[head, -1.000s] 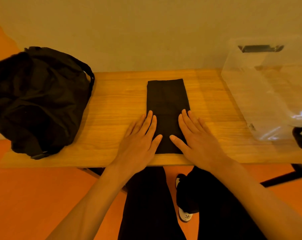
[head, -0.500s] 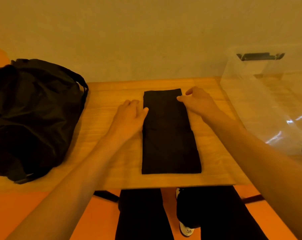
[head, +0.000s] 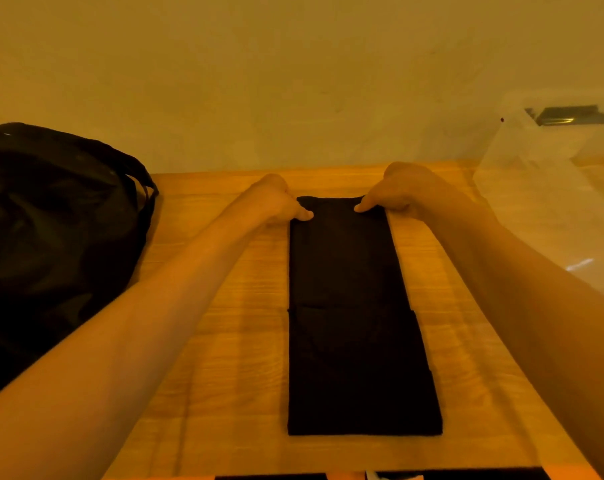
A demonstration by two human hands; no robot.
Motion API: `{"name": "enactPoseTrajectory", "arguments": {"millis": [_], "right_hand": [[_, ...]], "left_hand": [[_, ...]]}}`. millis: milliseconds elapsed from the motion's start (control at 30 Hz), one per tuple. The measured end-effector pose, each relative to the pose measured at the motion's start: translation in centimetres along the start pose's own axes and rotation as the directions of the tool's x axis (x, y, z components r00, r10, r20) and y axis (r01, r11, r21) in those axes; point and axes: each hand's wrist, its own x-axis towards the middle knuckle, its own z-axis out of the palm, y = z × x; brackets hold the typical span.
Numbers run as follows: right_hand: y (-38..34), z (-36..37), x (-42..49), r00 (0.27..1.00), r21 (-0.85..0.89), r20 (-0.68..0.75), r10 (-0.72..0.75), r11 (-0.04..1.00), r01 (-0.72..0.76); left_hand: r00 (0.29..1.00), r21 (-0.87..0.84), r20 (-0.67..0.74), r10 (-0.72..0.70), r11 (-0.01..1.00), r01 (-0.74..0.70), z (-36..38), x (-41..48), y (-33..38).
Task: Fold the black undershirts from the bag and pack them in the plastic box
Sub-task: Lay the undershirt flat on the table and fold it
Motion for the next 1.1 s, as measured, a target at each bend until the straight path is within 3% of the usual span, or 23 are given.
{"name": "enactPoseTrajectory", "arguments": {"millis": [100, 267, 433, 667, 800, 900, 967, 1100], "right_hand": [[0.0, -0.1, 0.4, 1.000, -0.018, 0.018, -0.009, 1.000, 0.009], [0.2, 0.2, 0.7, 0.998, -0.086, 0.016, -0.053, 0.995, 0.054], [0.1, -0.1, 0.1, 0.998, -0.071, 0.050, -0.049, 0.996, 0.052], [2.4, 0.6, -1.4, 0.988, 0.297, -0.088, -0.125, 0.944, 0.146], [4.1, 1.2, -3.8, 0.948, 0.361, -0.220, -0.228, 0.884, 0.296], [5.8, 1.0, -6.0, 0.872, 0.278, -0.298, -0.388, 0.839, 0.468], [7.2, 1.2, -7.4, 0.800, 0.095, -0.307, -0.516, 0.820, 0.565], [9.5, 2.3, -9.6, 0.692, -0.160, -0.209, -0.691, 0.722, 0.673]], "left_hand": [[0.999, -0.005, 0.010, 0.038, 0.999, -0.038, -0.3, -0.1, 0.1], [0.998, -0.260, 0.004, 0.071, 0.963, -0.067, -0.3, -0.5, 0.0], [0.998, -0.386, -0.036, 0.053, 0.920, -0.063, 0.1, -0.9, -0.3], [0.988, -0.588, -0.125, 0.096, 0.795, -0.151, 0.5, -2.4, -0.9], [0.962, -0.630, -0.226, 0.151, 0.731, -0.263, 0.4, -3.9, -2.0], [0.907, -0.537, -0.311, 0.283, 0.735, -0.413, 0.1, -6.2, -3.3], [0.861, -0.457, -0.333, 0.383, 0.733, -0.503, 0.5, -8.0, -4.2], [0.796, -0.289, -0.298, 0.527, 0.745, -0.601, 1.9, -10.7, -6.1]]}}
